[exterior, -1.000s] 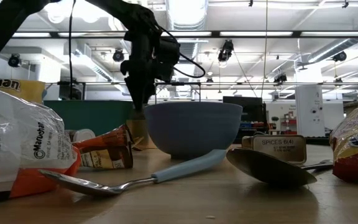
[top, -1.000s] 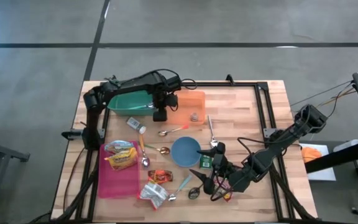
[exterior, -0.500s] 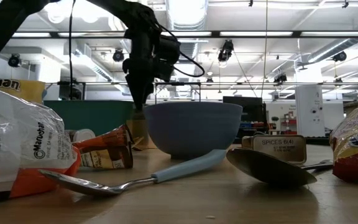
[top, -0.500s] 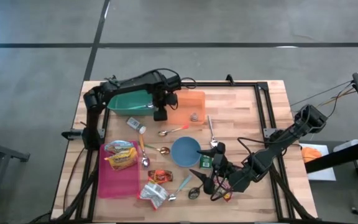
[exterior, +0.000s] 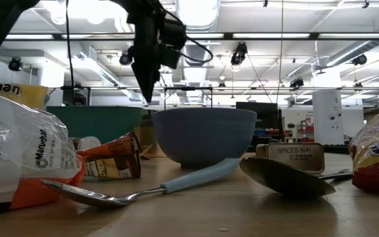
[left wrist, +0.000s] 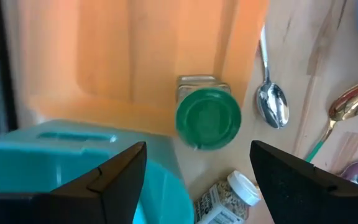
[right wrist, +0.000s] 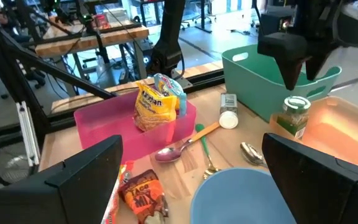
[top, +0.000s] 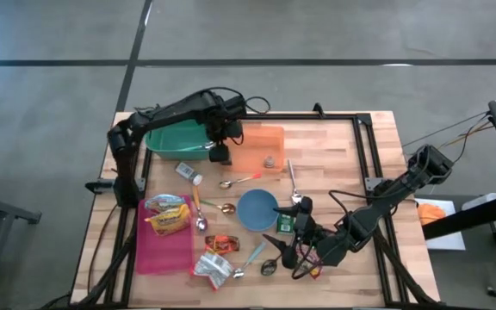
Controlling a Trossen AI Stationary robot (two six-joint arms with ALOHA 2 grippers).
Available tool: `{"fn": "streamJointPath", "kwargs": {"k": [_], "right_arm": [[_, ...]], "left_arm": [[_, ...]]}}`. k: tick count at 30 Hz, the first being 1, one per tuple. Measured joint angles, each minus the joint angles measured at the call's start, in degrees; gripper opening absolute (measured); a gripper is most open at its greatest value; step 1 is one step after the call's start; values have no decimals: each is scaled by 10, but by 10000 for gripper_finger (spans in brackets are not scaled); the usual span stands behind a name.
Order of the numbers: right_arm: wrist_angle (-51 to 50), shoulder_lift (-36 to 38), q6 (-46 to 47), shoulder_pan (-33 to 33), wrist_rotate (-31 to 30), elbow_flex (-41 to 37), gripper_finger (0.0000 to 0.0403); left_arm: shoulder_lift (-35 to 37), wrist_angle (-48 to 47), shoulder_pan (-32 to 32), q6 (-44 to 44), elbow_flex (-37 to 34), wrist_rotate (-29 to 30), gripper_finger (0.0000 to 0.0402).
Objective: Pick & Place Food Item
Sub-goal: Put the silver spoon into the green bin
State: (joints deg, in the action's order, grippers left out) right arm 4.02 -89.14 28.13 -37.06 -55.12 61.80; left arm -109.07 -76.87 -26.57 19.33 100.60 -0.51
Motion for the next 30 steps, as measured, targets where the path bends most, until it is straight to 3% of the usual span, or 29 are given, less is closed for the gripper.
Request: {"fn": "streamJointPath", "kwargs": {"k": [8,16,21,30], "right_arm": [[-8,0,5,16,-36,2,380],[-60,2,93,34,-35,1,380],[-154,7,180,66,-29,5,380],[-315,6,324,190,119,5,380]], "left_arm": [[68,-4,0,-89,0,12,289],[143,8,7,-169,-57,9,289],[219,74,31,-200,-149,8,289],[360,358,95,-302,-390,5,289]]}}
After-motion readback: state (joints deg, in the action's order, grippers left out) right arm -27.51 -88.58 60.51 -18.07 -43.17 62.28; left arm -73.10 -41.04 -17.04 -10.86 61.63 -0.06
